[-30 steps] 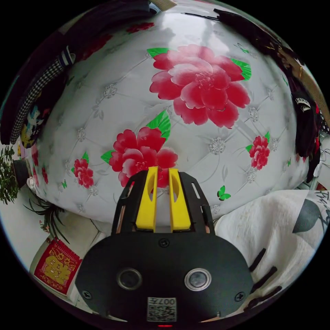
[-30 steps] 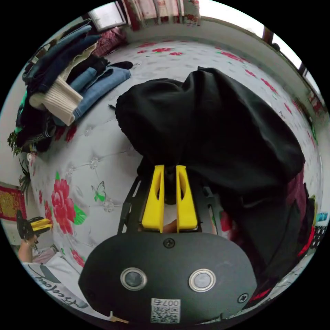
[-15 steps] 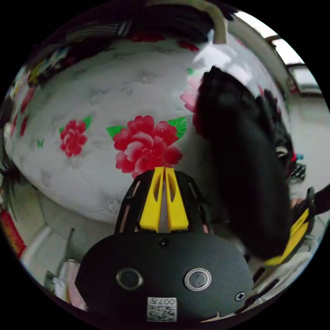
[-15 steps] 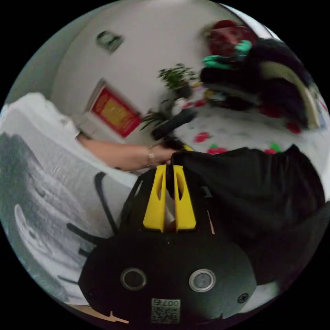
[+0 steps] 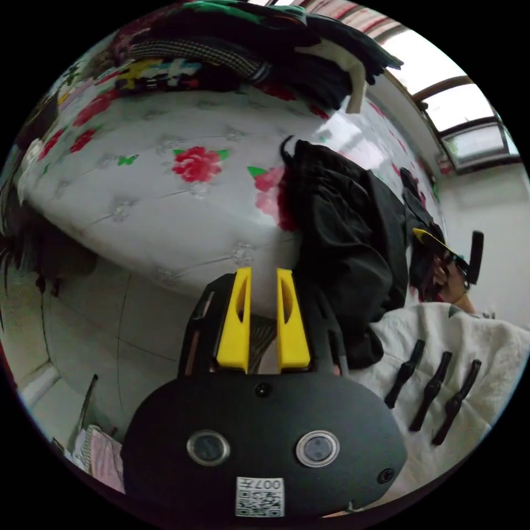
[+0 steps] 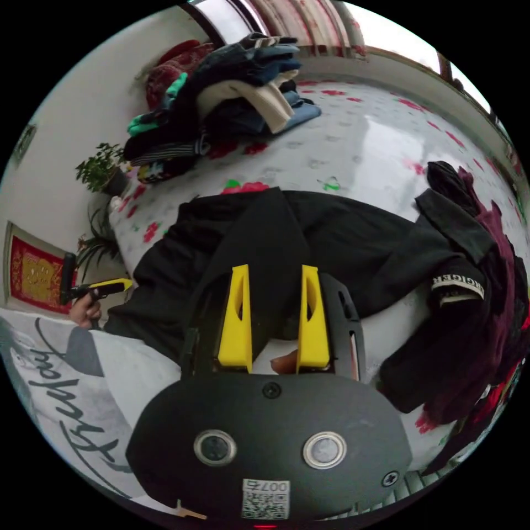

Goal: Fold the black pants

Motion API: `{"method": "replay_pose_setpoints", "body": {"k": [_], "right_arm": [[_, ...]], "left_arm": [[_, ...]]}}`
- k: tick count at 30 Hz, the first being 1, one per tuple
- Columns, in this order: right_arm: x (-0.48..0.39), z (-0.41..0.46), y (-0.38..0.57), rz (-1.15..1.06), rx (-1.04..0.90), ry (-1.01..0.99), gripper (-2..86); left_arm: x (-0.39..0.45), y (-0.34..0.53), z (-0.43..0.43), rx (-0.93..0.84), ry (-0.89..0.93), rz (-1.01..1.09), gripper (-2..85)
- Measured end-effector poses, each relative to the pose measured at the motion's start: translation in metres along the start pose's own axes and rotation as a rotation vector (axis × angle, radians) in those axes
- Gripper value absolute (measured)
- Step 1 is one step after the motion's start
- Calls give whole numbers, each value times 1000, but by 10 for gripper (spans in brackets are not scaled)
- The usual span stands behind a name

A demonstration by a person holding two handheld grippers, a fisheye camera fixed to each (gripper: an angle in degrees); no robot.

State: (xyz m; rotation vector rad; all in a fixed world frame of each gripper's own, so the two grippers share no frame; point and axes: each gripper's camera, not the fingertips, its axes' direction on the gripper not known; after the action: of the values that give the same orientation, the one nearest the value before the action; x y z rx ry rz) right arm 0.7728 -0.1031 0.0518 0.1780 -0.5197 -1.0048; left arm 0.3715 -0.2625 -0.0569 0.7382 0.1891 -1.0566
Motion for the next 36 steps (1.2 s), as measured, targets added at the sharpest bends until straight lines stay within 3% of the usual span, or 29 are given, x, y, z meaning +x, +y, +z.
{"method": "replay_pose_setpoints", "body": {"k": [4, 8, 10, 14, 16, 19, 21, 25, 28, 36], "right_arm": [[-19, 23, -19, -48, -88, 29, 85], [-46, 54, -28, -140, -251, 97, 42], [-55, 29, -28, -197, -200, 172, 15], [-30, -100, -13, -114, 141, 162, 3], [-5, -198, 27, -21, 368, 212, 1], [21, -273, 93, 53, 499, 236, 2], [34, -282, 127, 128, 489, 225, 6], [67, -240, 187, 388, 261, 210, 28], [75, -227, 220, 498, 194, 227, 45], [95, -278, 225, 543, 309, 183, 75]], "left_arm": [[23, -14, 23, -91, 62, 144, 108], [55, -28, 40, -164, -120, 358, 38], [53, -34, 35, -189, -133, 378, 16], [12, -38, -31, -15, -304, 253, 1], [-14, -31, -66, 71, -288, 157, 3], [-43, -12, -102, 164, -238, 86, 18], [-55, 1, -105, 183, -95, 53, 41], [-61, 25, -89, 117, -90, -18, 65], [-71, 51, -93, 117, -52, -85, 75], [-55, 102, -101, 68, -128, -80, 100]]}}
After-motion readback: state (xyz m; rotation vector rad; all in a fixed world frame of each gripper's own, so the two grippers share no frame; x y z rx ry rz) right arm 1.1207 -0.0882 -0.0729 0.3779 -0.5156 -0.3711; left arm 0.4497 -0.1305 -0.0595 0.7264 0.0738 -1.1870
